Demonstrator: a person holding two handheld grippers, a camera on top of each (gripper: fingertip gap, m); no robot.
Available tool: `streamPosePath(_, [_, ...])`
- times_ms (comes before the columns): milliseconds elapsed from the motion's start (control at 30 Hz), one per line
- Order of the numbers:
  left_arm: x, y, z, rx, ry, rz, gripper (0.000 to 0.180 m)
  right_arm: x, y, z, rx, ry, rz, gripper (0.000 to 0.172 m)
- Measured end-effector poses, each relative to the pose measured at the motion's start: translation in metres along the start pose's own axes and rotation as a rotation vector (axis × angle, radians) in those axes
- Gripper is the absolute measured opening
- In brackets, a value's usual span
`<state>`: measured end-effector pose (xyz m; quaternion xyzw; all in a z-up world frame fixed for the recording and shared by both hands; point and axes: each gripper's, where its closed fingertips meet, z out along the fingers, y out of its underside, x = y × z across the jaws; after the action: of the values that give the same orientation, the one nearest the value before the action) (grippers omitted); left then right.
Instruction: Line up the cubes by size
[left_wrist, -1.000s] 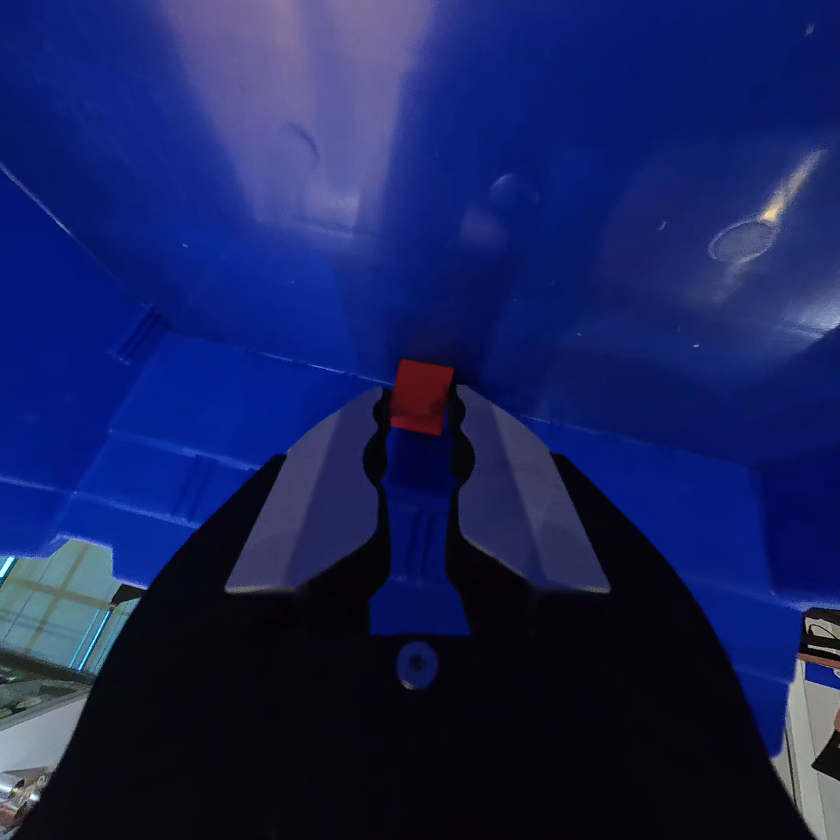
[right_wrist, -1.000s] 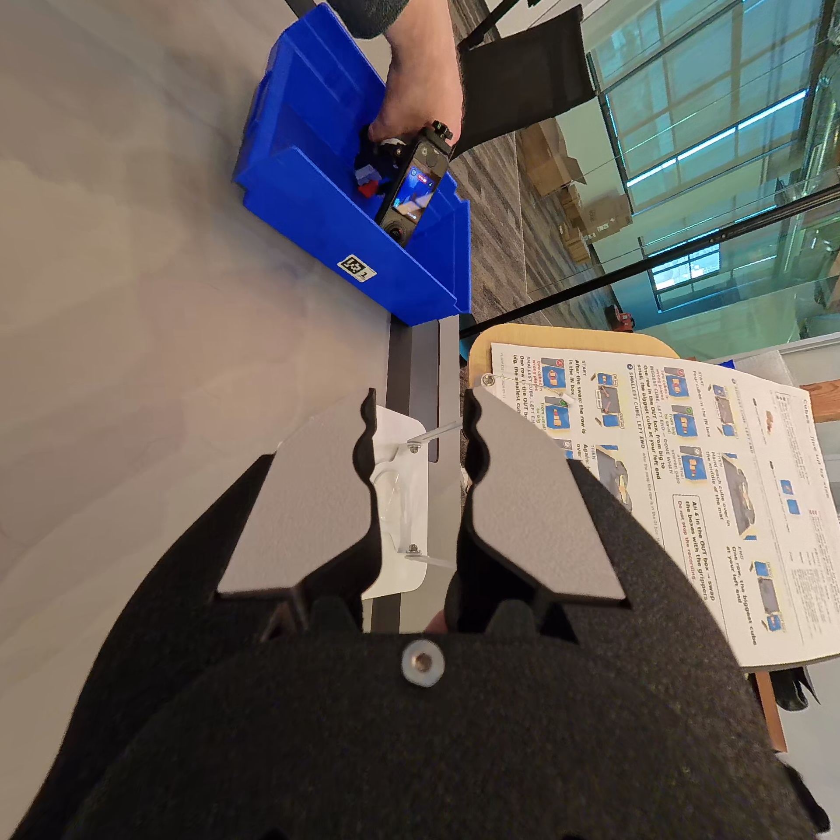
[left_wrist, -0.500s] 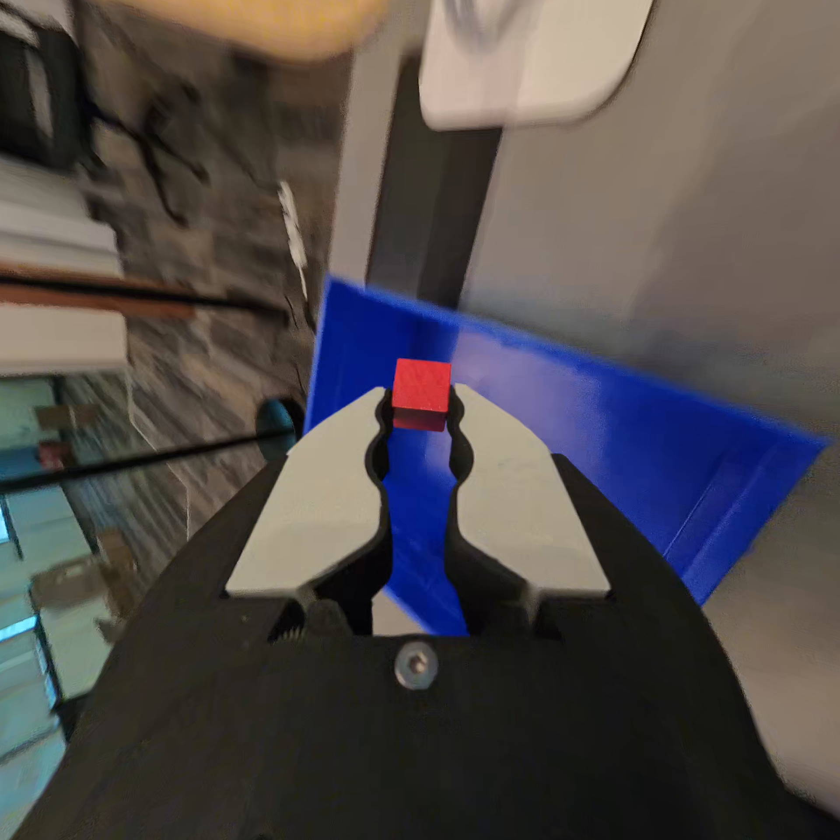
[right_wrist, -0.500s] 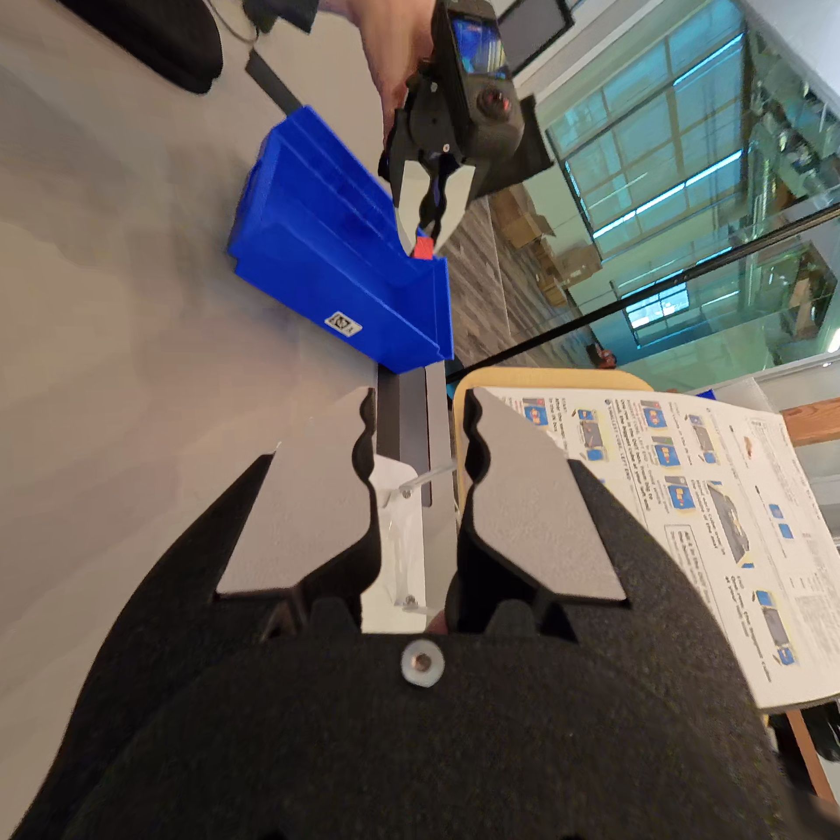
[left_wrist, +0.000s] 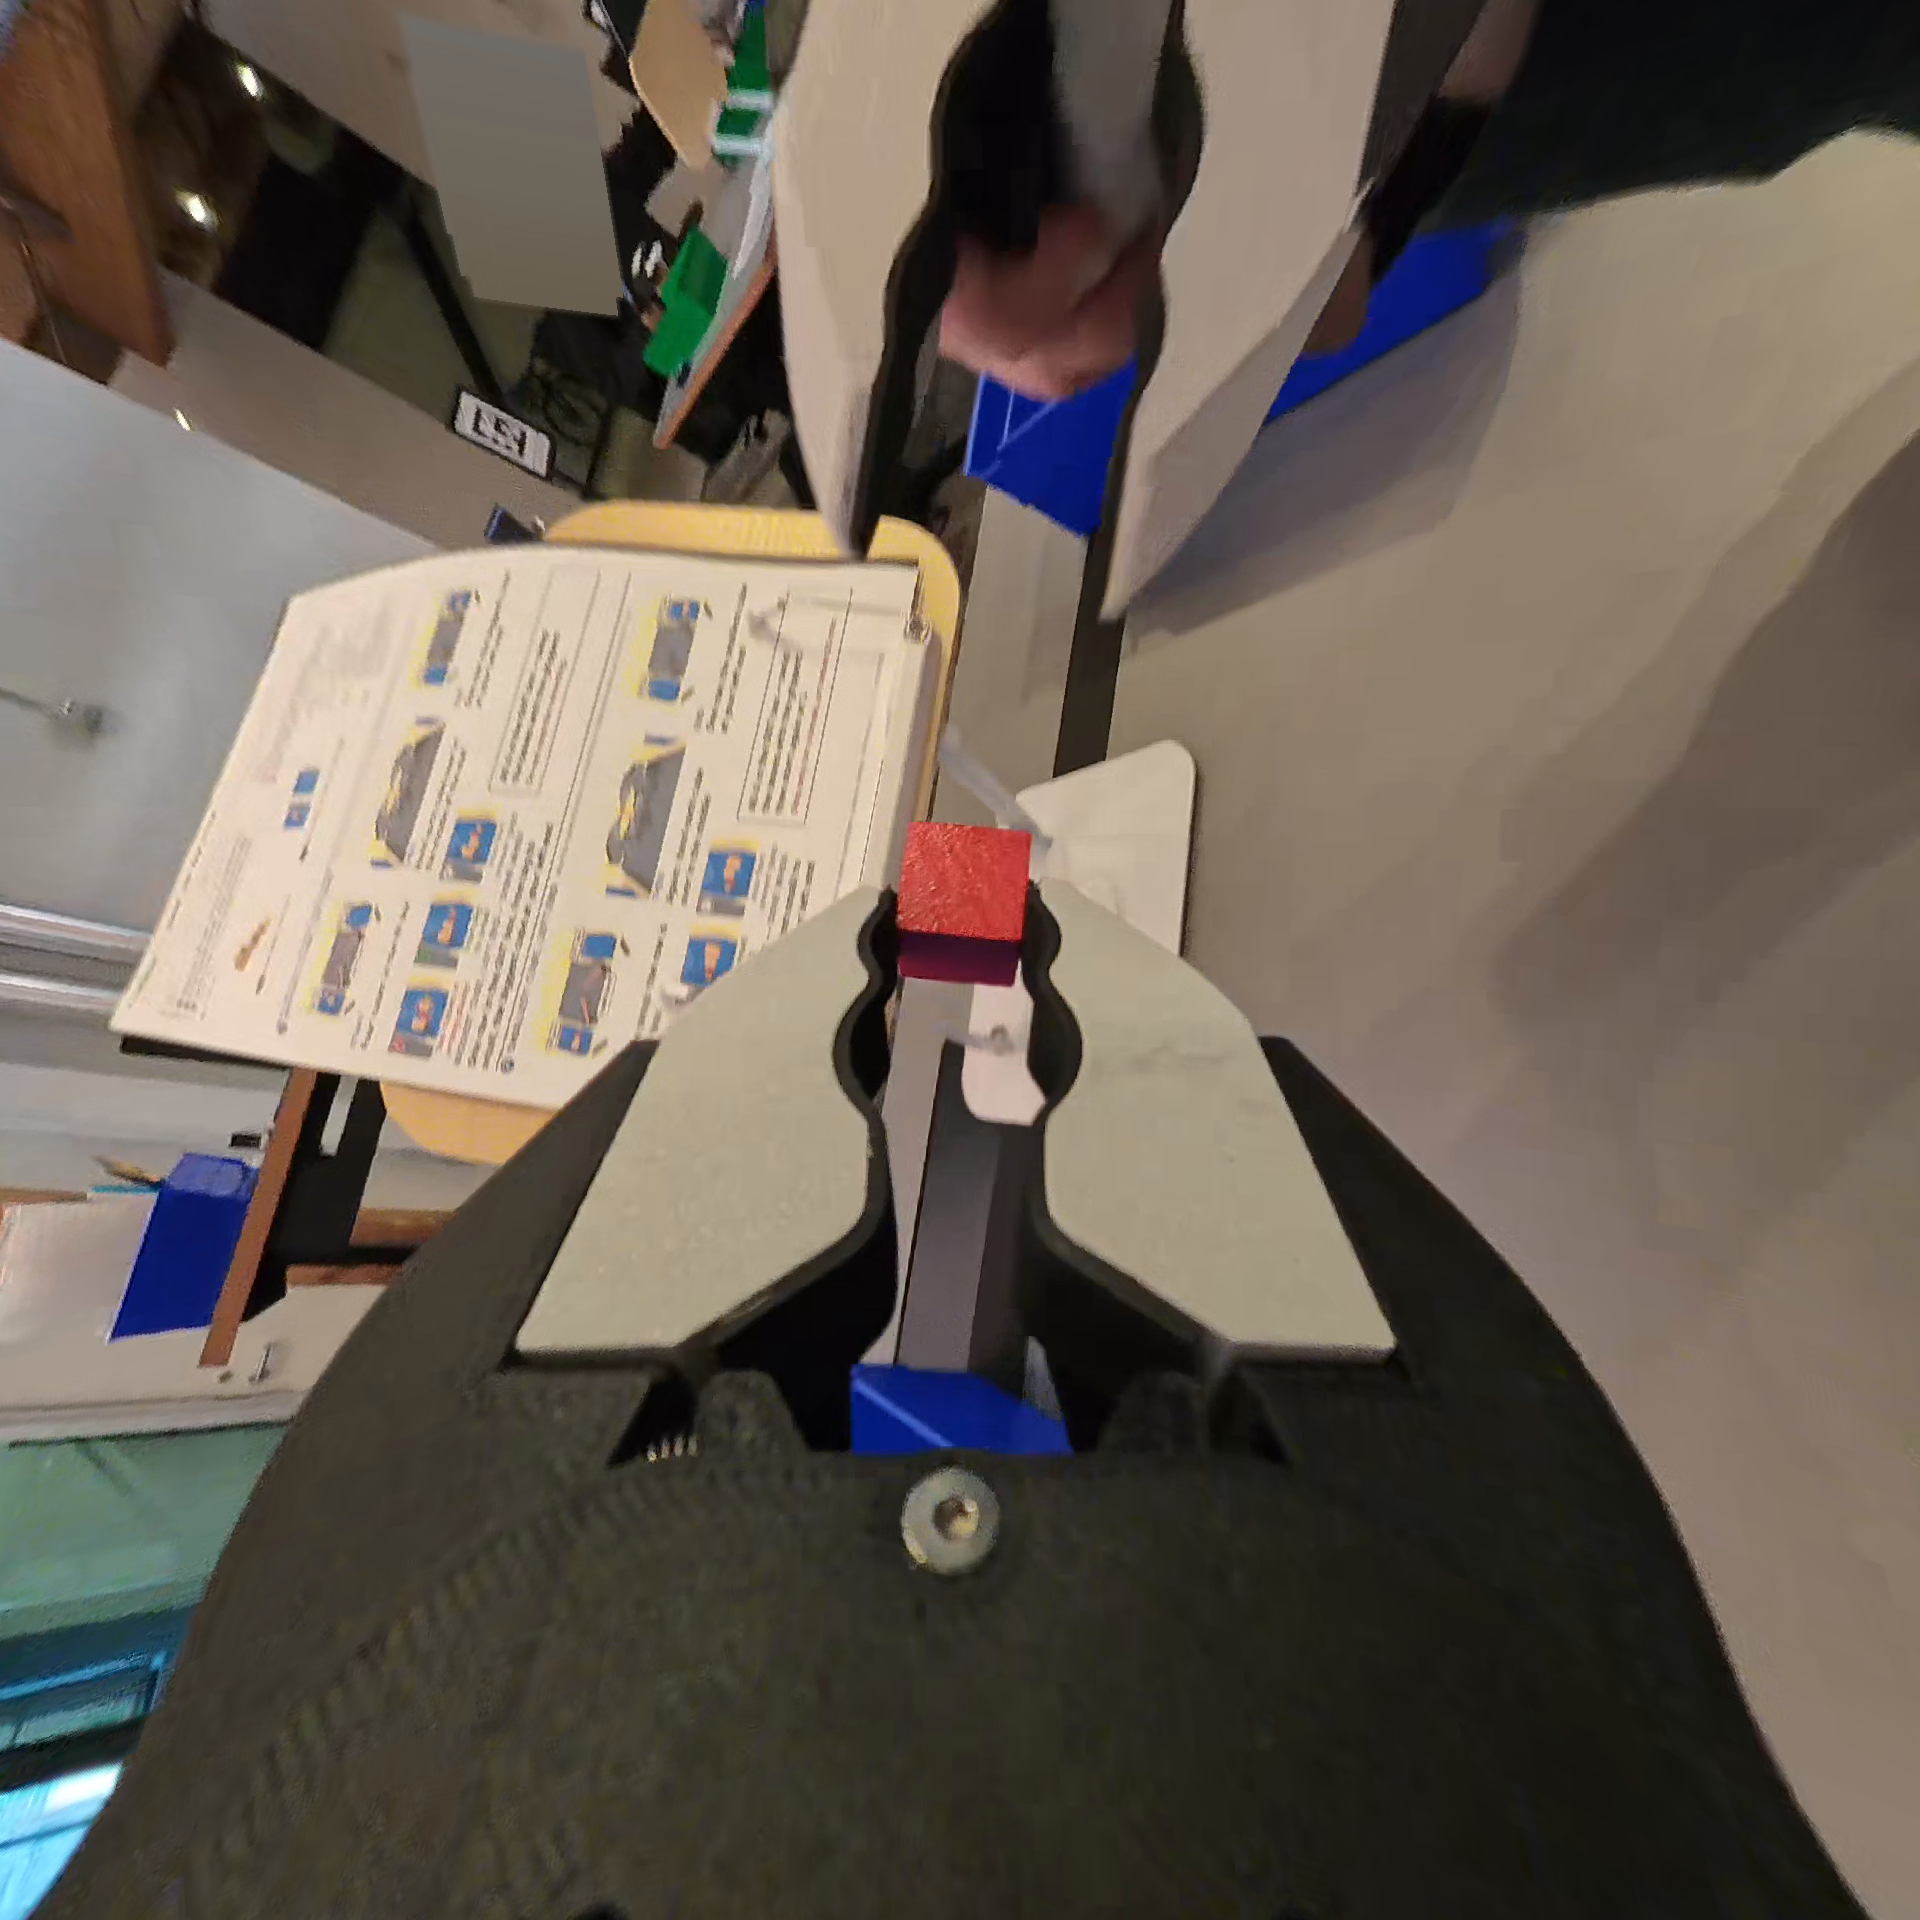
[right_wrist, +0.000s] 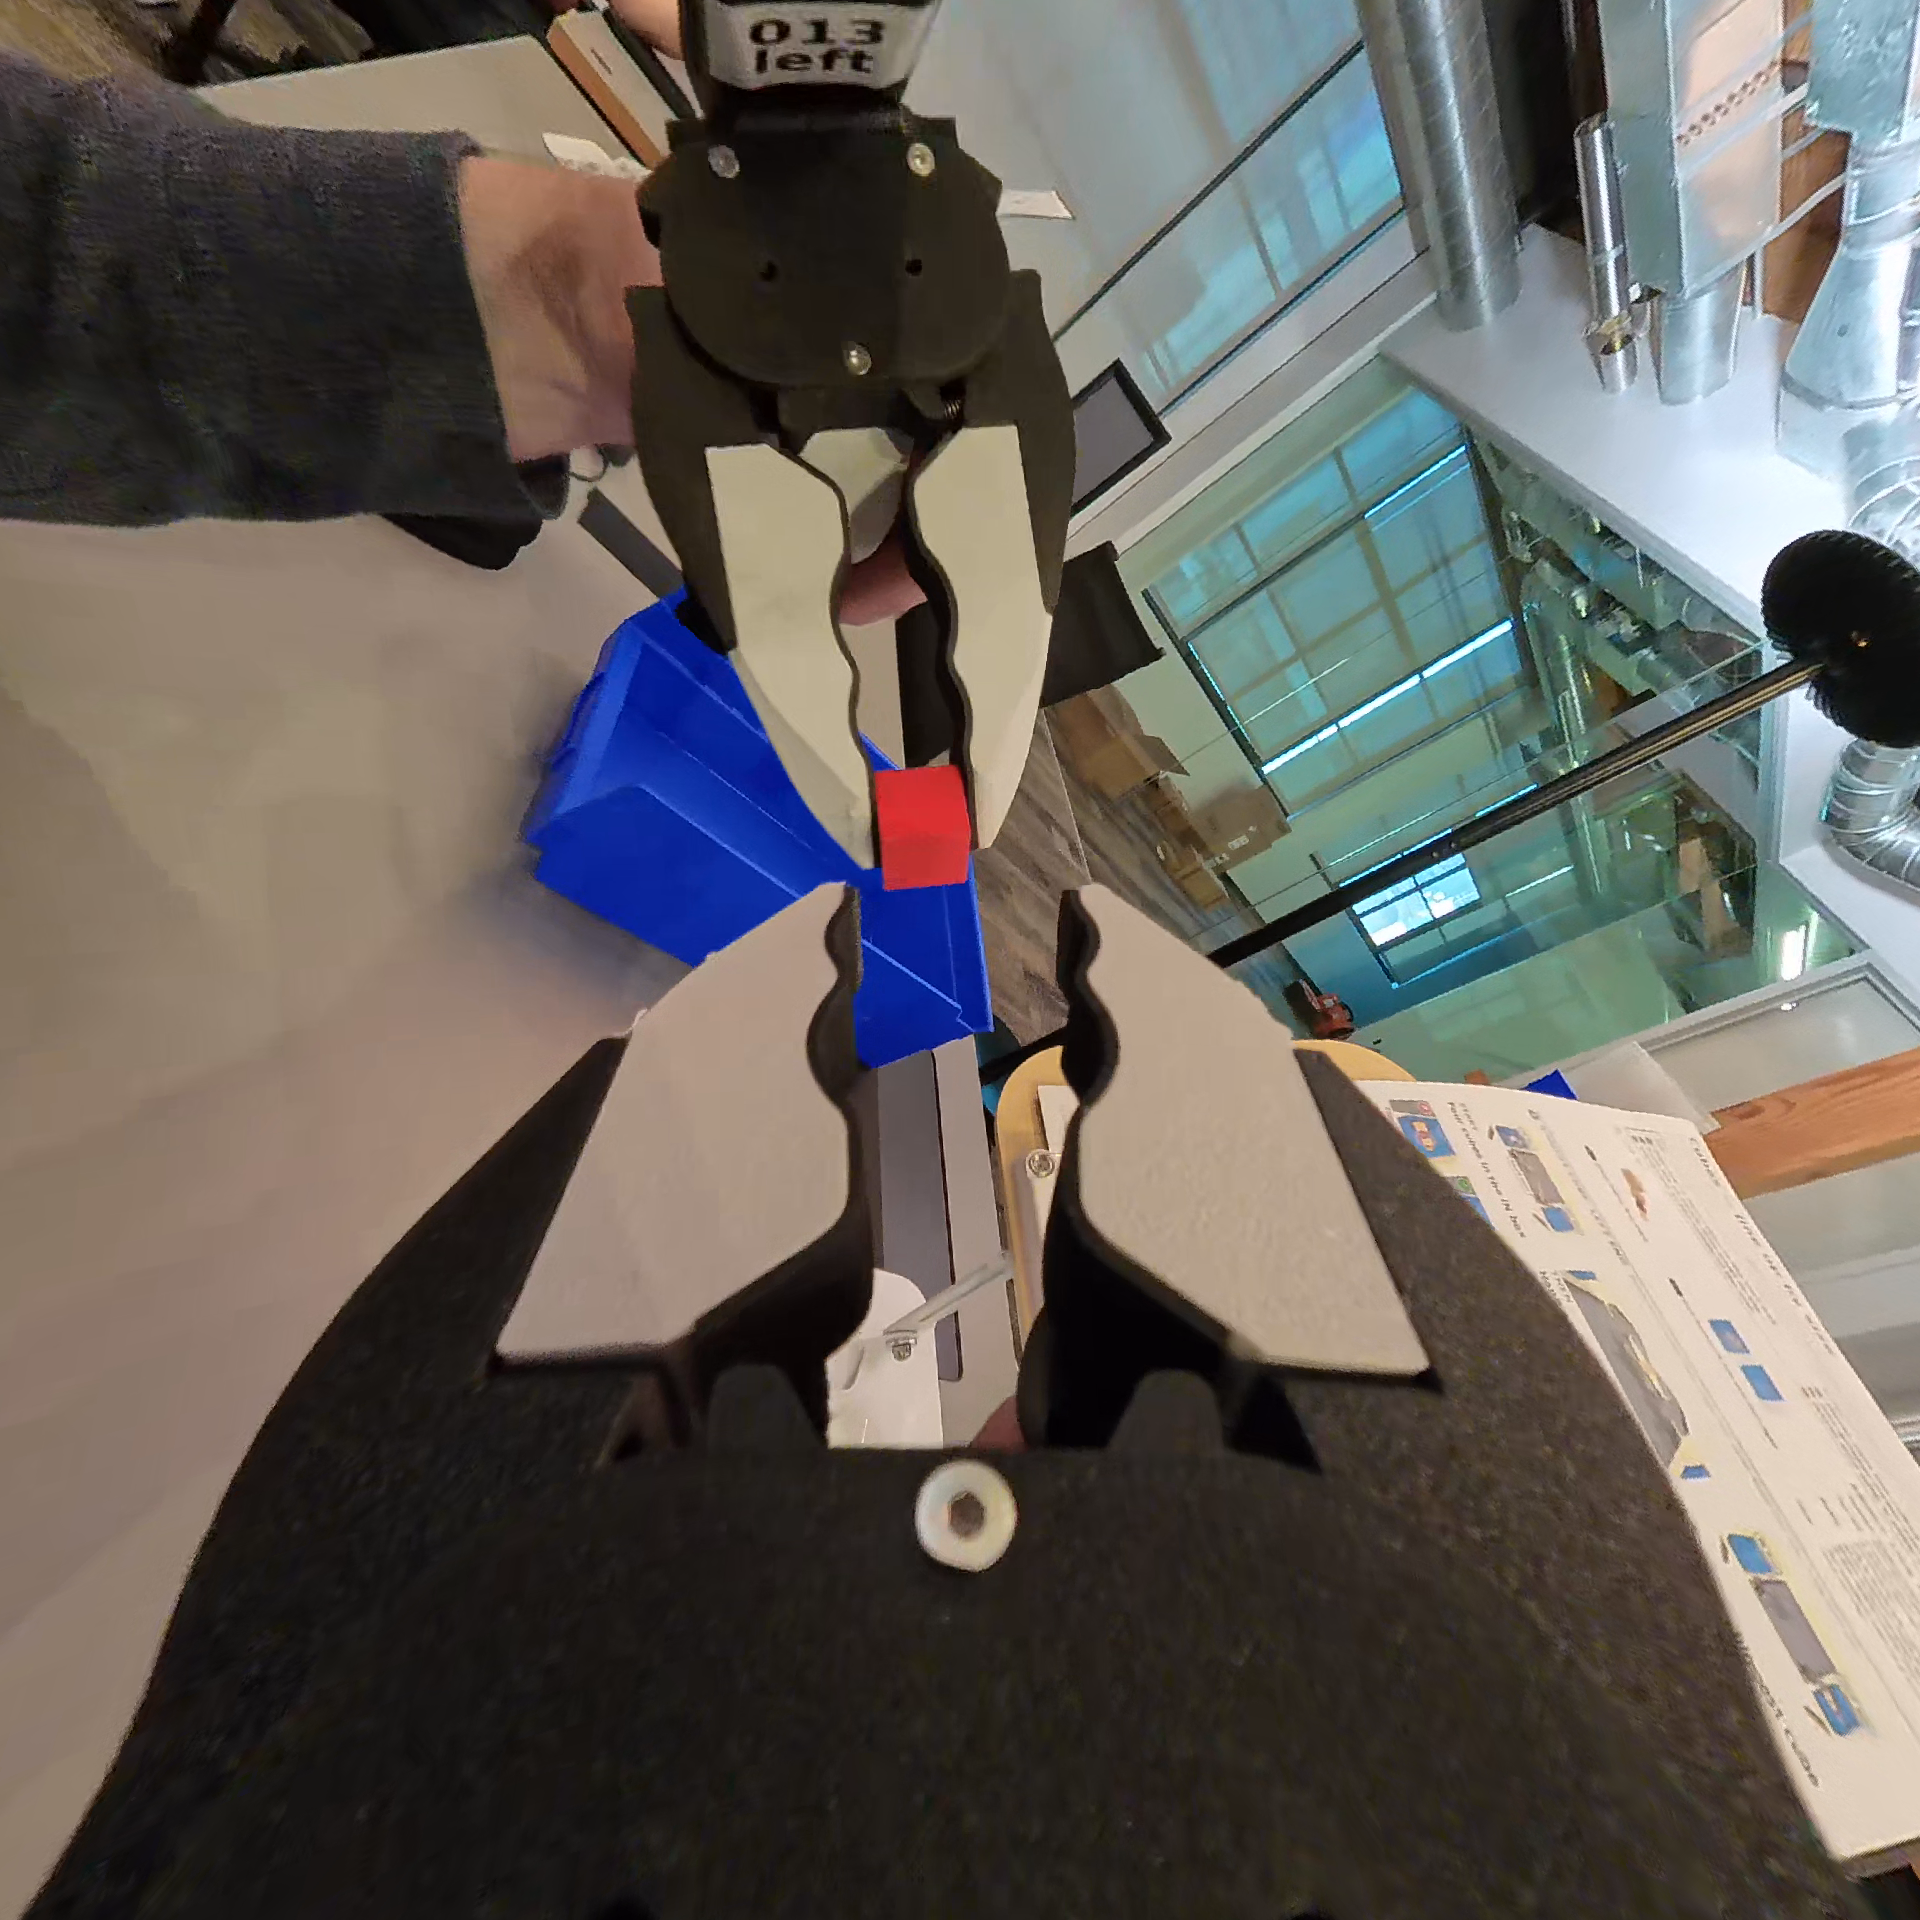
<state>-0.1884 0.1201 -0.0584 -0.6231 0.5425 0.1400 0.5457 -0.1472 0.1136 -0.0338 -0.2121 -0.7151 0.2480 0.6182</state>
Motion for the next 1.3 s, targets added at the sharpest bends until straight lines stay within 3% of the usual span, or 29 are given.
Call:
streamPosePath(233, [0.012, -0.034, 0.001, 0.094, 0.004, 0.035, 0.022, -0.010, -0.002, 0.006, 0.019, -0.034, -0.031, 0.034])
streamPosePath(1300, [0.024, -0.039, -0.010, 0.072, 0.043, 0.081, 0.022, -0.028, -0.015, 0.009, 0.086, -0.104, -0.089, 0.020])
